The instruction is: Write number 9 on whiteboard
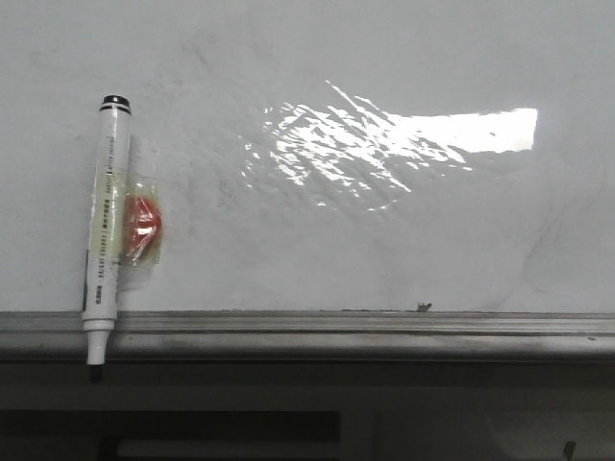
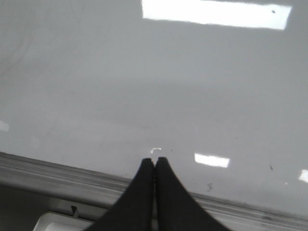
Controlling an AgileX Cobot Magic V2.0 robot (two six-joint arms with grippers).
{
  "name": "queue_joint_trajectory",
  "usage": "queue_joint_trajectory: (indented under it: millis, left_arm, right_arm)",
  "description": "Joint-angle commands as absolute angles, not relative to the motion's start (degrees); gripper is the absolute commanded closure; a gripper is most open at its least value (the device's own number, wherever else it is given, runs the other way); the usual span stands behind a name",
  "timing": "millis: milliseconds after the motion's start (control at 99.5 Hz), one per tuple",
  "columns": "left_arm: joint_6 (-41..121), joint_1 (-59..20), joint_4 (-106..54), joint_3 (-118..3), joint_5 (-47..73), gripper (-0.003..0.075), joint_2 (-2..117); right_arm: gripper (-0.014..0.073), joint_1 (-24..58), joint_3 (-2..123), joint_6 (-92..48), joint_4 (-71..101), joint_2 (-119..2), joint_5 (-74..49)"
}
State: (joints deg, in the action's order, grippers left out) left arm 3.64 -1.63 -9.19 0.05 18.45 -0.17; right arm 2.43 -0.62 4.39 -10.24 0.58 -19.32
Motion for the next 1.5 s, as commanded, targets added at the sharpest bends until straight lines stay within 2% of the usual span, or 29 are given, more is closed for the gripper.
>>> queue_joint_trajectory:
  millis: [0, 784, 894, 1025, 1166, 1487]
  left_arm:
    - [3.2, -1.7, -9.9, 1.1, 14.3, 0.0741, -1.8]
    - [3.7, -1.7, -6.7, 1.1, 14.3, 0.0741, -1.8]
    - [3.7, -1.7, -7.4, 1.1, 14.1, 0.0741, -1.8]
    - [3.7, -1.7, -26.0, 1.1, 13.9, 0.0741, -1.8]
    - [3.7, -1.7, -44.1, 1.1, 13.7, 0.0741, -1.8]
    - [3.7, -1.7, -73.6, 1.0, 12.3, 0.0741, -1.8]
  right_arm:
    - [0.0644, 2.2, -2.3, 4.1, -11.1, 1.6, -17.7]
    - [0.0644, 2.2, -2.3, 4.1, -11.1, 1.6, -17.7]
    - [0.0644, 2.2, -2.3, 4.1, -11.4, 1.6, -13.1]
    - [0.0644, 2.2, -2.3, 4.1, -6.4, 1.6, -2.5]
    - [0.0644, 2.2, -2.3, 4.1, 10.6, 1.6, 7.5]
    - [0.0645, 2.2, 0.8, 4.1, 36.8, 1.6, 11.5]
